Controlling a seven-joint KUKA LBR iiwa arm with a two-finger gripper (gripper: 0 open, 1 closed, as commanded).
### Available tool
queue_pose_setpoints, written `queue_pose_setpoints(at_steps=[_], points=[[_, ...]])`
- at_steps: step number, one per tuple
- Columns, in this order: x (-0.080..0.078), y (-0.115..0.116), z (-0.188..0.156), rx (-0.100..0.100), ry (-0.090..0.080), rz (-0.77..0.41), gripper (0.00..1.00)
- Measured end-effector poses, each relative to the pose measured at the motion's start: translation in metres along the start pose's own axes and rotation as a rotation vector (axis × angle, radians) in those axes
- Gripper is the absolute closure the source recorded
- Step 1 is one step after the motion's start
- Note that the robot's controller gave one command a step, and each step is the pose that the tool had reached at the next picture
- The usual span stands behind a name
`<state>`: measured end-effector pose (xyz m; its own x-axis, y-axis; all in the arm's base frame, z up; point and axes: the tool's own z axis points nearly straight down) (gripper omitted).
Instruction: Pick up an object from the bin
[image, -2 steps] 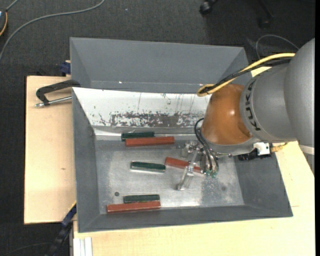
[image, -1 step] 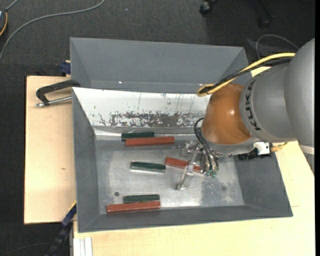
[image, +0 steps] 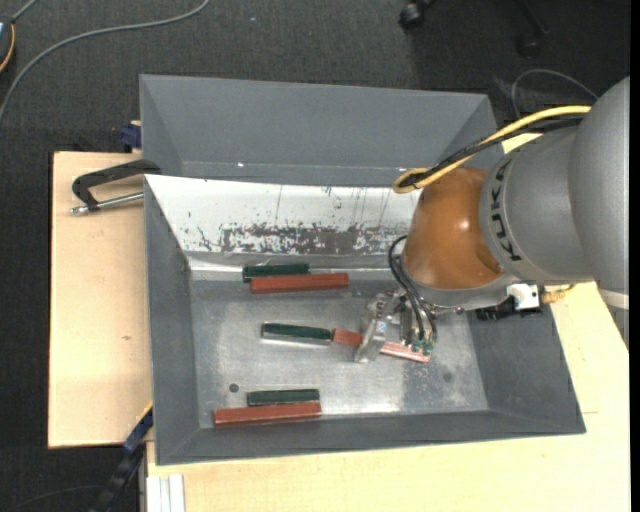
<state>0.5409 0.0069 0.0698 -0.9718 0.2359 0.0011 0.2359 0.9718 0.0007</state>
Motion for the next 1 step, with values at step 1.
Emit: queue_pose_setpoints(at_steps=[1], points=[[-0.0012,0.0007,-0.0086,-0.001,-0.006,0.0,1.0]])
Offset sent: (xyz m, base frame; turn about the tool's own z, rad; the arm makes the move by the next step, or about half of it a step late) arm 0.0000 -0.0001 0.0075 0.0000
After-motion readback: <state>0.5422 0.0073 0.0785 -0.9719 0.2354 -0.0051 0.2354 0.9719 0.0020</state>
